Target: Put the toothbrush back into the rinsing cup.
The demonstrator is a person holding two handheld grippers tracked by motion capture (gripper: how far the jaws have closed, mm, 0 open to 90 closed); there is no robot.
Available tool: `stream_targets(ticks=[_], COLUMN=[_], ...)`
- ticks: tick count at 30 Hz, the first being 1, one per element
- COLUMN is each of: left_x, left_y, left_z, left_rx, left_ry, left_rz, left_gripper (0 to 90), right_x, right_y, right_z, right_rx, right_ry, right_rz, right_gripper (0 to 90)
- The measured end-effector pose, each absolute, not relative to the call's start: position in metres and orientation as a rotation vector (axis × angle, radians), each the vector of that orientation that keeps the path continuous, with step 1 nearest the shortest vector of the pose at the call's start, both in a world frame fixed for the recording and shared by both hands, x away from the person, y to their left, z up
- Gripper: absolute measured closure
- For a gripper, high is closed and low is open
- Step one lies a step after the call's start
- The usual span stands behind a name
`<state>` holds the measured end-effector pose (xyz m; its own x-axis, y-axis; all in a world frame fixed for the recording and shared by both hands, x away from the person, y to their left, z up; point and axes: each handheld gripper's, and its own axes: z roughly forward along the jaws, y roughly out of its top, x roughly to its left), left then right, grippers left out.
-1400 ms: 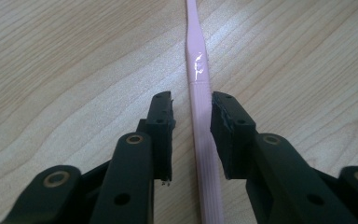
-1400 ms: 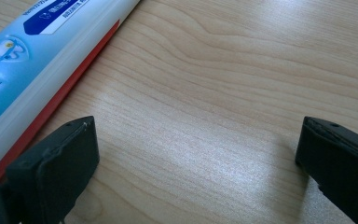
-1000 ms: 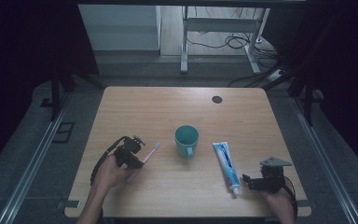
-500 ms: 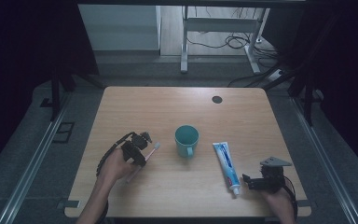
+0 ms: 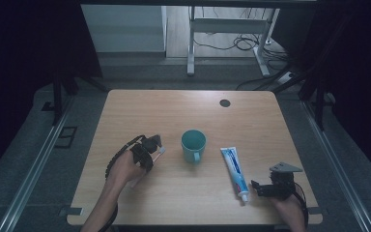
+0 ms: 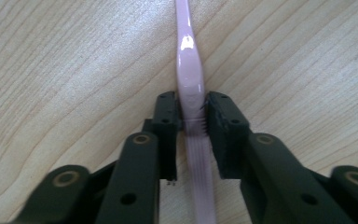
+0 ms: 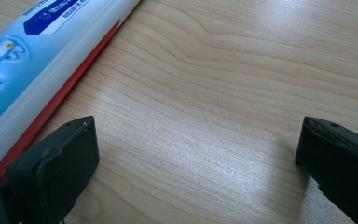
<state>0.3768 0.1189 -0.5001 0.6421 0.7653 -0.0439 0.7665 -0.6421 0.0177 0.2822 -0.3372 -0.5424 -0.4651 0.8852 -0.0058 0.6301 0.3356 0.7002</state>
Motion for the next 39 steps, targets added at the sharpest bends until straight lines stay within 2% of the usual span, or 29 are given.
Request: stream_targets(ticks=[8,26,39], left_x=[0.377,0.372,0.366], left_y=[0.119,0.133,0.138], left_z=[-0.500,-0.478,-0.465], left_rx=[2.814,2.631,2.500], left_ry=[1.317,1.255,1.167], left_rz=[-0.044,-0.041,0.029], left_gripper=[79.2,79.2,79.2], right_x=[0.282,0.282,0.282], right_y=[-0.337,-0.337,-0.337], right_z=[-0.542,-0.542,-0.542], right_rx=[1.337,1.337,1.337], right_ry=[2.219,2.219,2.219], right_rz=[0.902,0.902,0.902], right_gripper=[0.0,0.0,0.0])
